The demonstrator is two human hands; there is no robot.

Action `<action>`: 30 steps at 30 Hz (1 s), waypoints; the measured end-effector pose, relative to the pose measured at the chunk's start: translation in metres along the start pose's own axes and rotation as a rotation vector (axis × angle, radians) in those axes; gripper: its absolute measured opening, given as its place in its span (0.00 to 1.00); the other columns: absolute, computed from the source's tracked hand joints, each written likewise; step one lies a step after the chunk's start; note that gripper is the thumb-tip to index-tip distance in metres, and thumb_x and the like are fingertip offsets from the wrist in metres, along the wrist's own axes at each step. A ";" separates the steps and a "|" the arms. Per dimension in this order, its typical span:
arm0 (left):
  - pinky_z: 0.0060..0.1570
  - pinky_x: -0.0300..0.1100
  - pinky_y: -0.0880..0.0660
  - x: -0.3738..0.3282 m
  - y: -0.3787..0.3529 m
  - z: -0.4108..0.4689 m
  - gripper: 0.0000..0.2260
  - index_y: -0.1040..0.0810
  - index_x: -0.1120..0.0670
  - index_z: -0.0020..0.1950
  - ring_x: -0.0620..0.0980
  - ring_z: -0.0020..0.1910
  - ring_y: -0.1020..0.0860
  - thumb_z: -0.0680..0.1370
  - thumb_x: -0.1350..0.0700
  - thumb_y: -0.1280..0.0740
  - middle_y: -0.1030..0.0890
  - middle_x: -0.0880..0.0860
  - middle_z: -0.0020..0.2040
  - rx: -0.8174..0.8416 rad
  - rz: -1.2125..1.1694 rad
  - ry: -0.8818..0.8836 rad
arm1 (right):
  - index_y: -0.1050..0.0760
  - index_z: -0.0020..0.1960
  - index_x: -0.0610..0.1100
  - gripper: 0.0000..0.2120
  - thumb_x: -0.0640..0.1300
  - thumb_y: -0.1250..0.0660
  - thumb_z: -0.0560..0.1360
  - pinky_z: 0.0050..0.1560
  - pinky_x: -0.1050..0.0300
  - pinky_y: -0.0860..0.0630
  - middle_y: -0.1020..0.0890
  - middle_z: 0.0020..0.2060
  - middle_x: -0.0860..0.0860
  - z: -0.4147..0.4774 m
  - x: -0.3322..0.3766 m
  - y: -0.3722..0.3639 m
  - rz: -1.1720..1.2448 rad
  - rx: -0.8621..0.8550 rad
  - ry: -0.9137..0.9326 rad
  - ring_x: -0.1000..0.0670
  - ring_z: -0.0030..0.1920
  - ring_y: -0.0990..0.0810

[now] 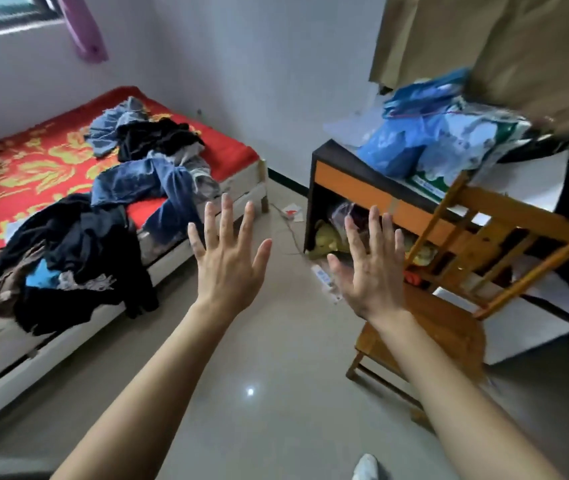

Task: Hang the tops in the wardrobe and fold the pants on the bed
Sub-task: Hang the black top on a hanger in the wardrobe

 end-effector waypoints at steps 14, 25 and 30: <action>0.74 0.67 0.52 -0.122 -0.056 0.052 0.29 0.45 0.49 0.81 0.61 0.80 0.55 0.82 0.40 0.46 0.53 0.59 0.81 0.021 0.026 0.037 | 0.49 0.82 0.50 0.36 0.64 0.45 0.79 0.78 0.39 0.55 0.52 0.81 0.42 0.052 -0.137 -0.015 0.031 0.128 -0.024 0.41 0.81 0.54; 0.72 0.68 0.48 0.077 -0.114 0.155 0.31 0.44 0.51 0.81 0.64 0.79 0.52 0.81 0.41 0.41 0.53 0.61 0.81 -0.035 0.055 0.341 | 0.48 0.82 0.45 0.40 0.57 0.35 0.77 0.78 0.37 0.52 0.51 0.81 0.40 0.226 0.010 -0.157 0.166 0.184 0.269 0.39 0.80 0.52; 0.72 0.69 0.50 0.187 -0.129 0.225 0.33 0.49 0.50 0.81 0.63 0.79 0.57 0.80 0.39 0.44 0.58 0.60 0.81 0.065 0.079 0.417 | 0.51 0.82 0.47 0.41 0.57 0.34 0.77 0.78 0.37 0.52 0.53 0.81 0.40 0.318 0.085 -0.222 0.169 0.237 0.286 0.39 0.81 0.53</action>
Point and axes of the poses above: each hand's wrist, its own z-axis towards the middle knuckle, its own y-axis out of the back of the hand, x = y × z, the point moved 3 cm from there along z, towards the middle knuckle
